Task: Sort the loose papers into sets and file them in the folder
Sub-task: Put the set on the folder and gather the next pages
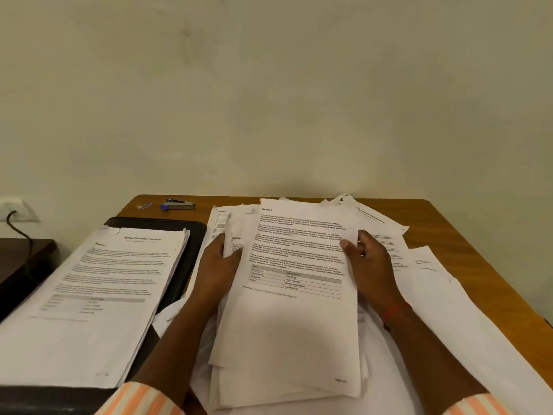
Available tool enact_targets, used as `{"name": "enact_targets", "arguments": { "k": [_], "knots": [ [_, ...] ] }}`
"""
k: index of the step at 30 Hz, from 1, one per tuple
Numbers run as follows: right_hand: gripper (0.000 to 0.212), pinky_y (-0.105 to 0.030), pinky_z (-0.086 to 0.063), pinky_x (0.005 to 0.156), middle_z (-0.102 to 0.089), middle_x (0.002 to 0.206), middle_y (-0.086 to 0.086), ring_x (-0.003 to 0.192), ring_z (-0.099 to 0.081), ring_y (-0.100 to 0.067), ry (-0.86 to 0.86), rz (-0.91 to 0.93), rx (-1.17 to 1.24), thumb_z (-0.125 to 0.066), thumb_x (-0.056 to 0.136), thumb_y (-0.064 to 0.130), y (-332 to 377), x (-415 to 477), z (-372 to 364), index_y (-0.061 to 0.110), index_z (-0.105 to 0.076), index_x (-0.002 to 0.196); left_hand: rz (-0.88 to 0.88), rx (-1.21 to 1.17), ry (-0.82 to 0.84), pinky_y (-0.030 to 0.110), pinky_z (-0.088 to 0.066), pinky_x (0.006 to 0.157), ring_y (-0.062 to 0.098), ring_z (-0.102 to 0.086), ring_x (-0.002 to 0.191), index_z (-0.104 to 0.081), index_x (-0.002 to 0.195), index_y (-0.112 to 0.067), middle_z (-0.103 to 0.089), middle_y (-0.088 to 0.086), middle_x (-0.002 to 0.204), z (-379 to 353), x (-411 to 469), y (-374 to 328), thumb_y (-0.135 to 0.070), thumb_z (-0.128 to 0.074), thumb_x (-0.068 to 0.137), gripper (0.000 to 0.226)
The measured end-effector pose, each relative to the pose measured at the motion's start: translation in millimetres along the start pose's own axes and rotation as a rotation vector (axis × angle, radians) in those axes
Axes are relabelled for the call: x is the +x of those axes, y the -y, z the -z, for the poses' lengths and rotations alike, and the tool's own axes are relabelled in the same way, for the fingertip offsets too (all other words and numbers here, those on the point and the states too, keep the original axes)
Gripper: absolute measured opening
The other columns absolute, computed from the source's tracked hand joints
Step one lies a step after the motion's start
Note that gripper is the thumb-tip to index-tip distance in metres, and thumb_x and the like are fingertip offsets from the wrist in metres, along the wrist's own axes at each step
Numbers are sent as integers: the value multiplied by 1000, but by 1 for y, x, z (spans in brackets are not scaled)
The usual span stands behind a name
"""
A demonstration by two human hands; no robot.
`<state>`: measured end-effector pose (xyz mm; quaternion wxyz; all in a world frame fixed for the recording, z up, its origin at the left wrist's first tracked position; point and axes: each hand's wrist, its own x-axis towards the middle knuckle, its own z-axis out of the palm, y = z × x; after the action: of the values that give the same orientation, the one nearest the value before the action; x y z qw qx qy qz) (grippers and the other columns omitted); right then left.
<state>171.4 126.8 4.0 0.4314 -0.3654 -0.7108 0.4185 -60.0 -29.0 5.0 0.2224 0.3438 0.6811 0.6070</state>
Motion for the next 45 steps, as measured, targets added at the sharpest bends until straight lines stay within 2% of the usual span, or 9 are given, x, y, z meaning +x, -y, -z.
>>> {"name": "enact_targets", "arguments": {
  "k": [6, 10, 12, 17, 23, 31, 36, 40, 45],
  "knots": [
    [10, -10, -49, 66, -71, 88, 16, 85, -66, 5, 2, 23, 49, -59, 100, 25, 4, -4, 0, 24, -59, 90, 7, -70, -30, 33, -63, 74, 15, -74, 96, -62, 129, -24, -74, -6, 112, 0, -2, -1, -30, -66, 97, 33],
    [13, -27, -59, 77, -74, 103, 10, 97, -71, -10, 37, -84, 147, -62, 98, 31, 6, -5, 0, 22, -62, 108, 13, -83, -56, 34, -64, 72, 16, -75, 93, -62, 128, -24, -74, -5, 111, -2, -2, -2, -32, -64, 97, 32],
    [27, -48, -59, 87, -73, 116, 0, 106, -71, -23, 188, -226, 357, -65, 97, 26, 15, -6, 4, 20, -60, 123, 11, -96, -88, 34, -64, 70, 15, -76, 89, -62, 126, -26, -75, -5, 107, -2, -2, -3, -34, -64, 97, 30],
    [52, -51, -53, 98, -66, 131, -10, 120, -64, -31, 711, -378, 455, -64, 89, -8, 32, -17, 25, 11, -53, 136, 12, -167, -177, 39, -64, 74, 15, -76, 89, -65, 118, -28, -77, -7, 103, 1, -2, -5, -35, -66, 96, 23],
    [25, -35, -55, 91, -68, 121, 0, 104, -67, -15, -312, -185, 162, -64, 97, 17, 1, 5, 30, 23, -62, 122, -18, -182, -194, 17, -55, 54, 8, -75, 75, -63, 113, -23, -76, -2, 93, 4, -3, -16, -32, -66, 96, 20],
    [24, -41, -57, 91, -64, 125, -7, 111, -63, -20, -682, -157, 73, -63, 98, 15, -25, 14, 46, 11, -58, 121, -25, -192, -300, 12, -53, 58, 2, -71, 72, -67, 106, -16, -71, -4, 91, 34, 10, -16, -28, -65, 97, 15],
    [19, -34, -56, 90, -65, 121, 0, 111, -63, -17, -556, -81, 85, -62, 98, 15, -16, 11, 42, 17, -58, 116, 24, -301, -326, 19, -53, 65, 11, -71, 84, -69, 117, -15, -75, 1, 100, 37, 8, -15, -33, -65, 98, 27],
    [20, -16, -54, 72, -69, 109, 10, 96, -69, -5, -197, -127, 188, -63, 97, 13, 1, 7, 25, 22, -61, 115, 2, -219, -306, 21, -52, 66, 13, -71, 85, -69, 105, -16, -73, 1, 96, 22, 5, -16, -33, -70, 94, 21],
    [19, -22, -58, 67, -75, 103, 3, 90, -73, -12, 155, -160, 257, -63, 98, 12, 19, -14, -9, 15, -62, 116, -73, -14, -273, 13, -51, 62, -2, -69, 79, -65, 113, -24, -71, -11, 96, -1, -4, -12, -34, -70, 94, 23]
  ]
}}
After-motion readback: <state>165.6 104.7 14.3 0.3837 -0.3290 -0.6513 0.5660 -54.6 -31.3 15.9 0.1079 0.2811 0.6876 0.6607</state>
